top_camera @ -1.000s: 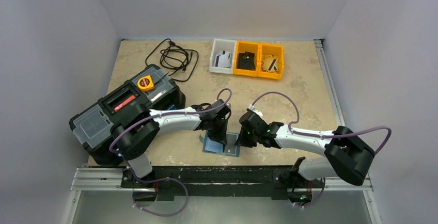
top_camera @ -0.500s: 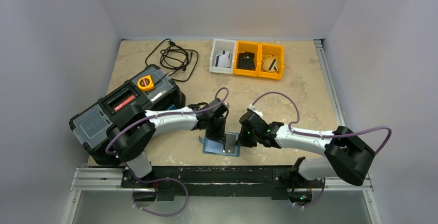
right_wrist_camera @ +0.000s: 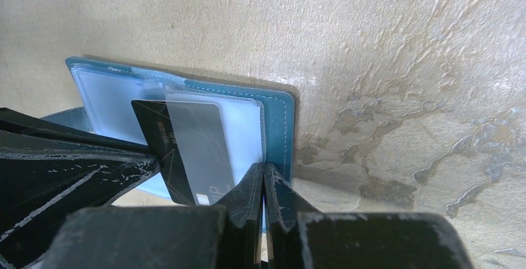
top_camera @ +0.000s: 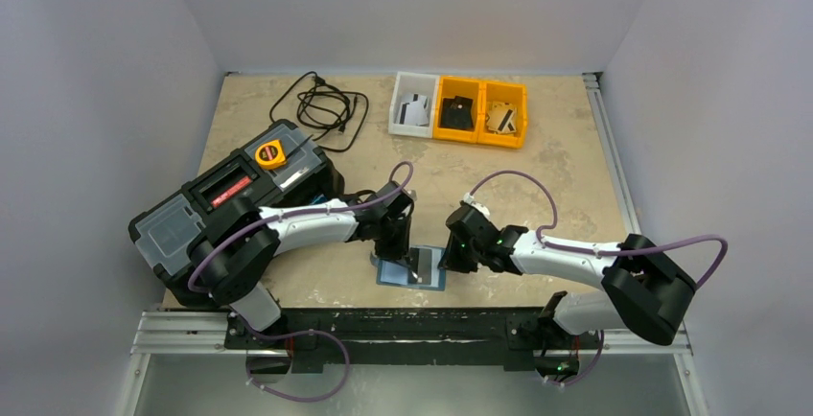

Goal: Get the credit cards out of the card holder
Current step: Remove the credit card from the card holder.

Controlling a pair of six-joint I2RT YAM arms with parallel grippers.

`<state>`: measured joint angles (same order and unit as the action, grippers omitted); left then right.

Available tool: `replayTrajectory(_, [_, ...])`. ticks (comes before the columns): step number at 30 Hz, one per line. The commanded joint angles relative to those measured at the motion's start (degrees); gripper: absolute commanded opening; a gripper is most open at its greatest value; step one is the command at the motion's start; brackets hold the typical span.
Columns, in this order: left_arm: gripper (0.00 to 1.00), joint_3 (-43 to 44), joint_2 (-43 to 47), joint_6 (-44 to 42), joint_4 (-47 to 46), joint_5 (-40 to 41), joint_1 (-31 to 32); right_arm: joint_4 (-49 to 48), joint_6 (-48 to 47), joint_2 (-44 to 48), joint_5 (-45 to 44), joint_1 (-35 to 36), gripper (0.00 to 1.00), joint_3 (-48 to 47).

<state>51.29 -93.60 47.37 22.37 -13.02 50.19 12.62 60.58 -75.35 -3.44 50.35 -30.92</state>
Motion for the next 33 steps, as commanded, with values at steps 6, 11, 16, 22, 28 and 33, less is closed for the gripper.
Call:
replayTrajectory(6, [0.00,-2.2,4.8,-1.5,-0.1,-0.8,-2.2,3.3,-2.0,0.7,-4.1,-1.3,0.00,1.1])
replayTrajectory(11, [0.00,-2.5,7.4,-2.0,1.9,-0.2,-3.0,3.6,-2.5,1.1,-4.1,-1.5,0.00,0.3])
replayTrajectory(16, [0.00,-3.2,9.7,-2.4,3.0,-0.6,-4.0,3.8,-3.2,1.6,-3.7,-1.5,0.00,-1.4])
replayTrajectory(22, [0.00,-3.2,11.7,-2.5,4.0,-1.5,-4.8,4.3,-4.4,3.6,-3.2,-1.5,0.13,-4.9])
replayTrajectory(28, [0.00,-3.1,14.6,-2.6,4.5,-3.3,-6.5,2.7,-5.9,7.2,-2.3,-1.8,0.47,-8.1])
replayTrajectory(33, [0.00,-2.2,18.0,-2.2,4.8,-6.6,-9.3,-8.2,-7.1,9.6,6.3,-5.1,0.68,-5.2])
